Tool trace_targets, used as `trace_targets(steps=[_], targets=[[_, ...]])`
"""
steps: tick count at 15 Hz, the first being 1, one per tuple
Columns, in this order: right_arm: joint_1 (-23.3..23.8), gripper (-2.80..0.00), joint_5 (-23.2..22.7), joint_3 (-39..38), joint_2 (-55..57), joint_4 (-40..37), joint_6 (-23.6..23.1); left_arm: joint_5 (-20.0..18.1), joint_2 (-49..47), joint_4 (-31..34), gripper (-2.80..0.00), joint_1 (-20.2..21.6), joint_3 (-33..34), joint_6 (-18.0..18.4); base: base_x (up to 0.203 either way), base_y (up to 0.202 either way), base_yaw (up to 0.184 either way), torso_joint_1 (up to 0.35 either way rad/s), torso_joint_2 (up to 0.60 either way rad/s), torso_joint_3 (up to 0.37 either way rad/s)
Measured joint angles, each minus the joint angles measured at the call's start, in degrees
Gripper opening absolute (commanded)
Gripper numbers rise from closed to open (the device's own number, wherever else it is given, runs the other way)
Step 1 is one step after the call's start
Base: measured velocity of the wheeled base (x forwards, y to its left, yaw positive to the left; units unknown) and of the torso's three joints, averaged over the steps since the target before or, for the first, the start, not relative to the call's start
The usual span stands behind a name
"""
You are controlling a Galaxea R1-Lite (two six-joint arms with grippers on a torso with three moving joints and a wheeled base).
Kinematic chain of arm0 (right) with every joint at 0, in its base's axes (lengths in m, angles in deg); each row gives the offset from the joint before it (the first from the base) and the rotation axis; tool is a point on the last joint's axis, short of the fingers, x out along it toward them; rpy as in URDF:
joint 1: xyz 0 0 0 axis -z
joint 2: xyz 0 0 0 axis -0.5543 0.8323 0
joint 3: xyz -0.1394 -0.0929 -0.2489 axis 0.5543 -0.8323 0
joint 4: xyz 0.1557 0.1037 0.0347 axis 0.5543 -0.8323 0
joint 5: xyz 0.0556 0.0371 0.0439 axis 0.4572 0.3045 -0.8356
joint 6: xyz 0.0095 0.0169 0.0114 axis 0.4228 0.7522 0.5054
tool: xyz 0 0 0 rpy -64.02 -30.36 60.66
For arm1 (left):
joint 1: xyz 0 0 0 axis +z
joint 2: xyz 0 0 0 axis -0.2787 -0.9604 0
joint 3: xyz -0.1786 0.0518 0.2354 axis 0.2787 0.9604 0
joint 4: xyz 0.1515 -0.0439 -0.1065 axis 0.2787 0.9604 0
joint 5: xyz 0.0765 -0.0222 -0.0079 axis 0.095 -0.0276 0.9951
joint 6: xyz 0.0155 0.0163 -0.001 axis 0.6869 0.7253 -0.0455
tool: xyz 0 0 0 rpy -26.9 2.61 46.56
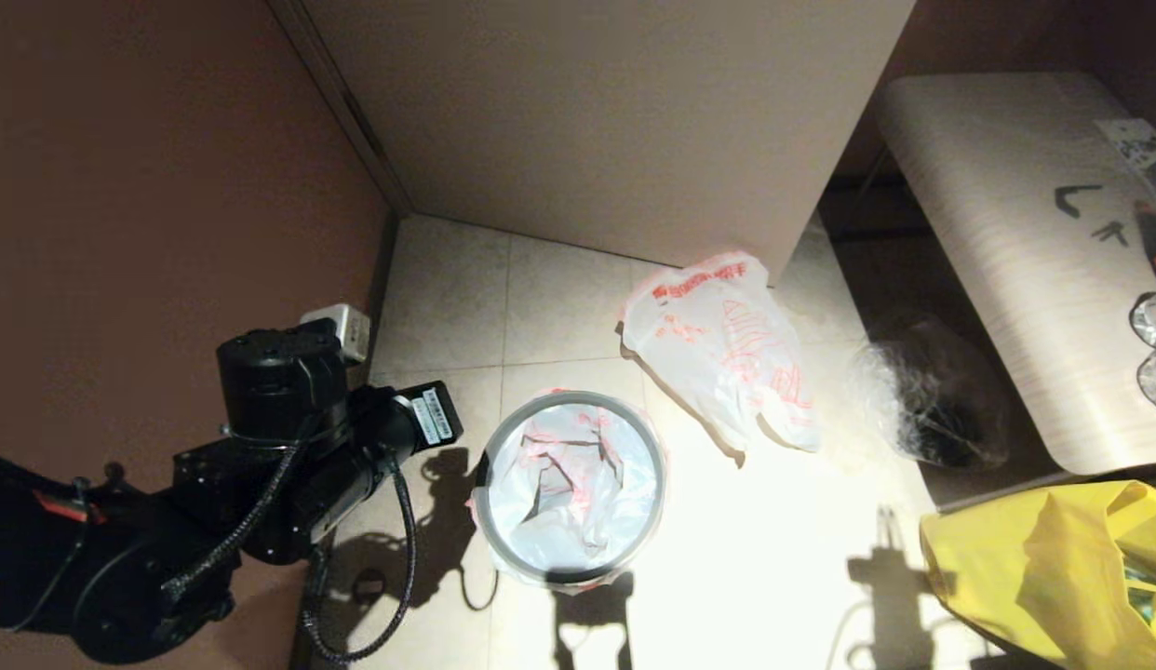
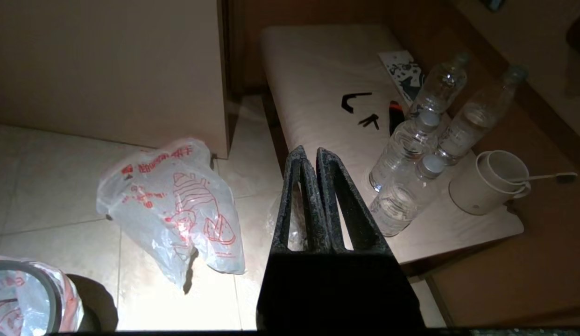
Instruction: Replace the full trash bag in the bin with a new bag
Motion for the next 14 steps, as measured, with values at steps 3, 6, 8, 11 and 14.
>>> trace_targets(steps=[3,6,8,11,14], targets=[[1.6,-2.8,-0.8,-2.7,-4.7,-0.2,-0.1,0.1,-2.9,-5.7,-2.8,-0.1,1.9,0.2,0.0,0.0,0.0,0.0,0.0,0.0],[5.6,-2.8,-1.7,-3.8,-9.0,-0.8,-0.3,0.3,-4.0,-6.0,-2.8,-0.1,2.2,0.2,0.0,0.0,0.0,0.0,0.0,0.0],[7.9,-2.8,-3.1,-4.3,-12.2,-2.6,-0.2,0.4,-3.9,-6.2,-2.8,0.3,2.1,0.2,0.0,0.0,0.0,0.0,0.0,0.0],[10.0,-2.8,-5.3,-7.7,-17.1,-6.5,0.7,0.7,-2.5,-5.9,-2.8,0.6,2.1,0.4,0.0,0.0,0.0,0.0,0.0,0.0],[10.0,-2.8,-6.1,-15.3,-19.9,-6.8,1.8,1.8,0.3,-5.7,-2.8,0.6,2.7,2.7,0.0,0.0,0.0,0.0,0.0,0.0]])
